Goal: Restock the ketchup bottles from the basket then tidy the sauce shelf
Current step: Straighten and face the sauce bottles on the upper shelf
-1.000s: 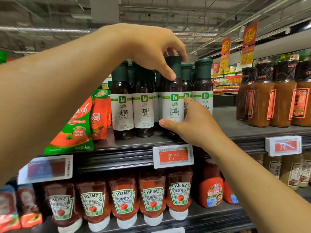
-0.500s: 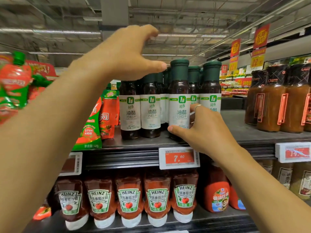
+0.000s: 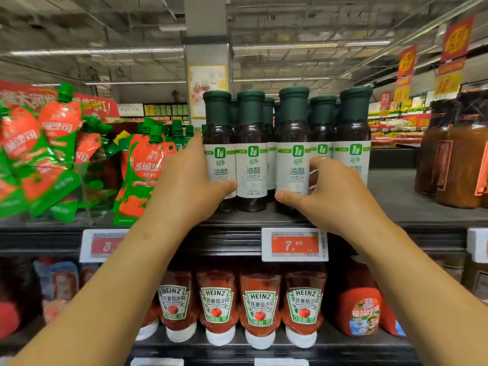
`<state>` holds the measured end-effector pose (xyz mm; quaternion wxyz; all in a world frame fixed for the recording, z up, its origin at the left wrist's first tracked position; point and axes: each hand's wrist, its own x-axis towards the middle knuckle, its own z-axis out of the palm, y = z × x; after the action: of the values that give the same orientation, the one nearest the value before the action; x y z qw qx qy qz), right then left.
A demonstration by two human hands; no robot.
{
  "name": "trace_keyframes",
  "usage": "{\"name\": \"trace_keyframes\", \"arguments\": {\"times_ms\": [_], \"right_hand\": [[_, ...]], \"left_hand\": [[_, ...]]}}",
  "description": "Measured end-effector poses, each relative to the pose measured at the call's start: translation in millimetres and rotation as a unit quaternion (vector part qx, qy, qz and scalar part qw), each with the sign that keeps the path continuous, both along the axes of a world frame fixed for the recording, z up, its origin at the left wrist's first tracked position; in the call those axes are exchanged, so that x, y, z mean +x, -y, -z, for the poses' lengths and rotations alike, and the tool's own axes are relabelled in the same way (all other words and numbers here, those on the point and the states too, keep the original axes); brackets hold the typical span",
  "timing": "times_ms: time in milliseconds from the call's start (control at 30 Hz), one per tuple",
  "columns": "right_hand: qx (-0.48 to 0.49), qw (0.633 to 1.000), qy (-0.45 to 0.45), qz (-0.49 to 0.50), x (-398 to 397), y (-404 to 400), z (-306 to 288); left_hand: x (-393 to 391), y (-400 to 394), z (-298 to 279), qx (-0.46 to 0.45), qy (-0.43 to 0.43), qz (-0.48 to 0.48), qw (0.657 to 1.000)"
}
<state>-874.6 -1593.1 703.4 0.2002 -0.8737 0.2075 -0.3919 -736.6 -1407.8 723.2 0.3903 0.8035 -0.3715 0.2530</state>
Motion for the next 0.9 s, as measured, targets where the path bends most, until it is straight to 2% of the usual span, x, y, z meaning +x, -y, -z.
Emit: {"name": "trace_keyframes", "arguments": {"times_ms": [167, 533, 567, 633, 733, 833, 900], "right_hand": [[-0.013, 1.000, -0.007, 0.005, 4.7, -1.3, -1.3], [-0.018, 0.999, -0.038, 0.007, 7.0, -12.4, -6.2], [-0.019, 0.999, -0.038, 0.010, 3.3, -13.2, -6.4], [-0.032, 0.999, -0.017, 0.034, -8.6, -12.5, -6.9], [-0.070, 0.991, 0.086, 0.079, -34.0, -5.0, -11.6], [-0.065, 0.973, 0.194, 0.105, -56.8, 10.0, -20.6], [-0.043, 0.971, 0.199, 0.125, -64.4, 24.8, -21.6]], "left_hand": [[3.4, -1.3, 11.1, 0.017, -0.014, -0.014, 1.000], [5.9, -2.9, 18.3, 0.004, -0.041, 0.028, 0.999], [4.0, -3.4, 18.0, 0.000, -0.028, 0.024, 0.999], [-3.3, -5.0, 15.0, -0.021, 0.059, -0.002, 0.998], [-25.5, -2.4, -3.7, -0.046, 0.194, -0.013, 0.980], [-41.0, 15.6, -37.5, -0.032, 0.252, 0.055, 0.966], [-43.1, 32.4, -61.0, -0.006, 0.260, 0.086, 0.962]]}}
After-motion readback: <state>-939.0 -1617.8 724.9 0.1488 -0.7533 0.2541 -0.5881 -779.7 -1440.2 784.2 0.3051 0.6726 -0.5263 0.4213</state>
